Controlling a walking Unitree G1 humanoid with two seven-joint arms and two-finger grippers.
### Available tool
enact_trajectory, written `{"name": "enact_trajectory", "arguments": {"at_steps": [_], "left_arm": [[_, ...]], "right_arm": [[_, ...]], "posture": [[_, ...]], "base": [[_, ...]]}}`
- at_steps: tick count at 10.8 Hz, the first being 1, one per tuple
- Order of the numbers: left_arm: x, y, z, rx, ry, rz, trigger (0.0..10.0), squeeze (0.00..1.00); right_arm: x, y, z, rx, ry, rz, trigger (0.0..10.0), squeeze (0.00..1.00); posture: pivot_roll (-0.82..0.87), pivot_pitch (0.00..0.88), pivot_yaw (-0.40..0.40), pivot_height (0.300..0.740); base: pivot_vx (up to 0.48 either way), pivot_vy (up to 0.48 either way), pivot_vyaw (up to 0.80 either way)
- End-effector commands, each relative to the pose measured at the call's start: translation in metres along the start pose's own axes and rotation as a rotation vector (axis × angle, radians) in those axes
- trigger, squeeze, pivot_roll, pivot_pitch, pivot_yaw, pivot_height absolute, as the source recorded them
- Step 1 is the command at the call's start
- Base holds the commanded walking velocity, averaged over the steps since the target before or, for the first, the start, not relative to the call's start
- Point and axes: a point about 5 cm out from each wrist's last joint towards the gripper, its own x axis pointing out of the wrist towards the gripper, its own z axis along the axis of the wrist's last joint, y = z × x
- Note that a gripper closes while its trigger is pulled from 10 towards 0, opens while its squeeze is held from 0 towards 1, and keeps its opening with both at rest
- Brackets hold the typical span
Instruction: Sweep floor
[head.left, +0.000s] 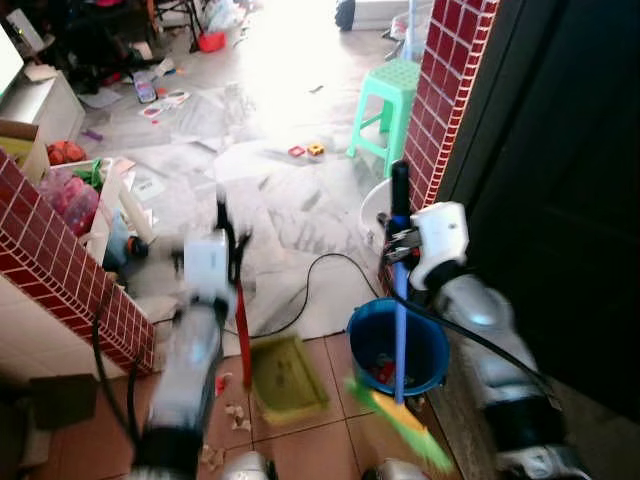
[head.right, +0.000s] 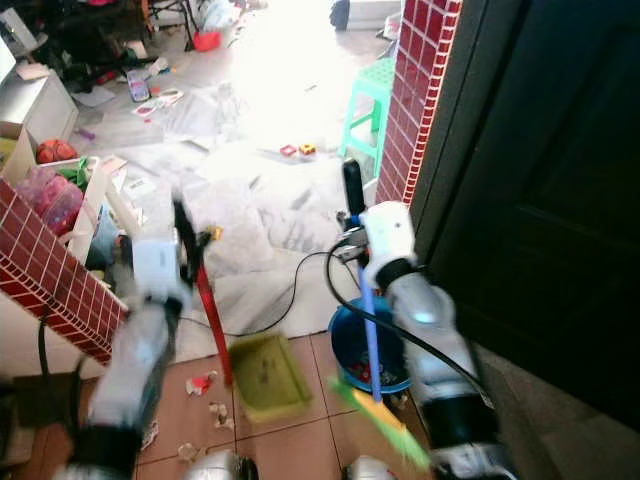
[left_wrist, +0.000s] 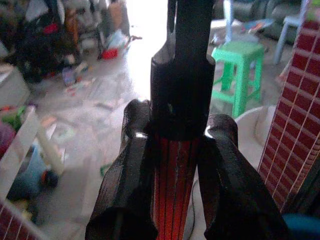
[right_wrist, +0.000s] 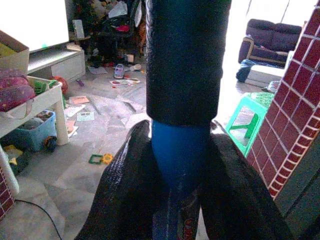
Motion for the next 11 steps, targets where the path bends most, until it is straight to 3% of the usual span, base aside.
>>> {"name": "enact_trajectory", "arguments": {"at_steps": [1, 2, 3, 5, 6, 8, 9, 11], "left_arm": [[-0.001, -0.003, 0.013, -0.009, -0.062, -0.008, 10.0, 0.0], [-0.001, -0.007, 0.011, -0.004, -0.06, -0.031, 10.0, 0.0], [0.004, -0.011, 0.013, -0.016, -0.06, -0.052, 10.0, 0.0], [0.009, -0.013, 0.015, -0.016, -0.063, -0.061, 10.0, 0.0], [0.012, -0.013, 0.018, -0.018, -0.069, -0.067, 10.0, 0.0], [0.012, -0.015, 0.017, -0.023, -0.066, -0.068, 10.0, 0.0], [0.012, -0.017, 0.016, -0.027, -0.064, -0.071, 10.0, 0.0], [0.012, -0.018, 0.015, -0.03, -0.061, -0.073, 10.0, 0.0]], "right_arm": [[-0.005, 0.002, 0.011, 0.059, -0.002, 0.052, 10.0, 0.0], [-0.01, 0.004, 0.011, 0.123, 0.047, 0.135, 10.0, 0.0], [-0.023, 0.005, 0.007, 0.093, 0.137, 0.319, 10.0, 0.0], [-0.032, -0.002, 0.006, 0.118, 0.193, 0.401, 10.0, 0.0], [-0.047, -0.016, 0.004, 0.069, 0.319, 0.516, 10.0, 0.0], [-0.051, -0.037, -0.018, -0.118, 0.473, 0.447, 10.0, 0.0], [-0.045, -0.056, -0.028, -0.307, 0.542, 0.32, 10.0, 0.0], [-0.037, -0.059, -0.027, -0.355, 0.537, 0.267, 10.0, 0.0]], "posture": [[-0.09, 0.0, 0.069, 0.74], [-0.1, 0.0, 0.073, 0.74], [-0.11, 0.0, 0.081, 0.74], [-0.12, 0.0, 0.083, 0.74], [-0.13, 0.0, 0.081, 0.74], [-0.13, 0.0, 0.076, 0.74], [-0.13, 0.0, 0.073, 0.74], [-0.12, 0.0, 0.071, 0.74]], "base": [[0.0, 0.0, 0.0], [0.0, 0.0, 0.0], [0.0, 0.0, 0.0], [0.0, 0.0, 0.0], [0.0, 0.0, 0.0], [0.0, 0.0, 0.0], [0.0, 0.0, 0.0], [0.0, 0.0, 0.0]]}}
